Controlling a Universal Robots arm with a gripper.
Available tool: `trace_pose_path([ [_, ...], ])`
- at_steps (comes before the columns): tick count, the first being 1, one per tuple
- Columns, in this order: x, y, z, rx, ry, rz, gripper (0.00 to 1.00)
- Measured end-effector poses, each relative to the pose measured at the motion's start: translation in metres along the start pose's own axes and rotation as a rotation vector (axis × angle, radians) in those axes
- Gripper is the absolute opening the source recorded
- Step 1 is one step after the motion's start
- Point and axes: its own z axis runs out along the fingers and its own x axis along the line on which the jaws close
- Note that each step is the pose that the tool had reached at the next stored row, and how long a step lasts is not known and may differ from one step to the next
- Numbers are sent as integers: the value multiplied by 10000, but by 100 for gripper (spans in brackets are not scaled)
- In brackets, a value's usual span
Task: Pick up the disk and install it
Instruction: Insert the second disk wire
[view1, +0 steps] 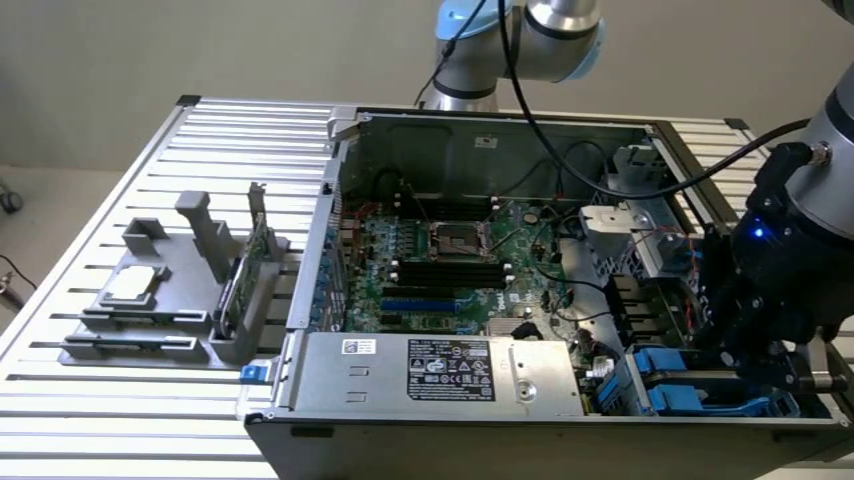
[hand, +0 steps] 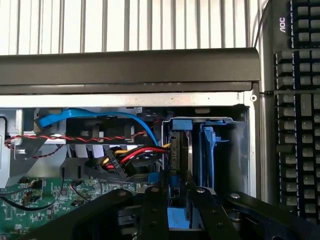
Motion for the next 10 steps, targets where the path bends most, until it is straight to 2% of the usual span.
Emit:
trace_pose_path([
  [4, -1, -7, -82, 16, 4, 0, 25],
  [10, -2, -164, -136, 30, 5, -18, 25],
])
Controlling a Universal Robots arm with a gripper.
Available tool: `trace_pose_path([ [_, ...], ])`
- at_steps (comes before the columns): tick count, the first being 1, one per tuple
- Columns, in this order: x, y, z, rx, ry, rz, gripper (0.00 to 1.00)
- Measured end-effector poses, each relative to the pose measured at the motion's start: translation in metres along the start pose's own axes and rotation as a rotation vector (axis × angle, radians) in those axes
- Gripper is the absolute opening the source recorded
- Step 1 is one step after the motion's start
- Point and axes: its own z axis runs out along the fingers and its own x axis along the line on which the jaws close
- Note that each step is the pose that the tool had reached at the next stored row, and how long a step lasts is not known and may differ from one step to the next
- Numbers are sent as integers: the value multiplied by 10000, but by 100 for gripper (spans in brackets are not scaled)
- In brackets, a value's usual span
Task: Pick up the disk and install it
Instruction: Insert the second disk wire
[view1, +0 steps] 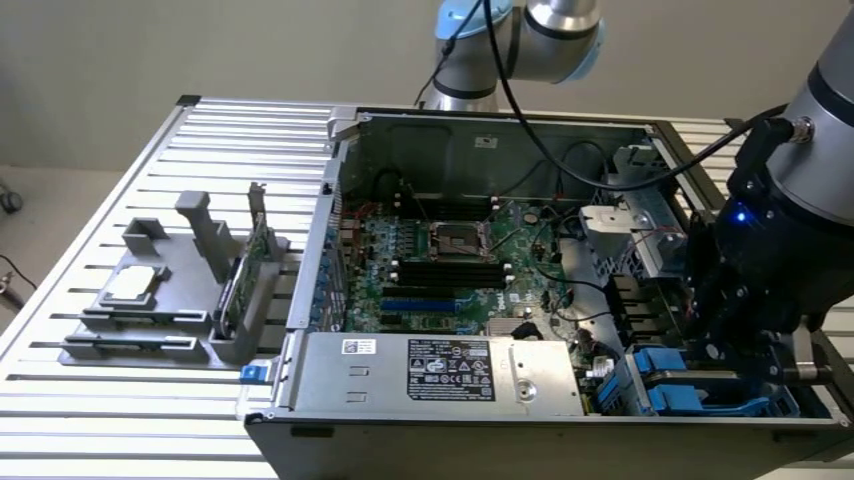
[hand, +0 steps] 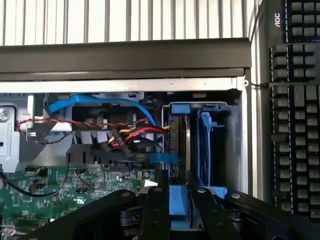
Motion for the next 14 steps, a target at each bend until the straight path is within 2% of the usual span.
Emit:
trace_pose_path([
  [5, 3, -76, -43, 24, 9, -40, 25],
  [14, 7, -81, -46, 22, 8, -43, 25],
])
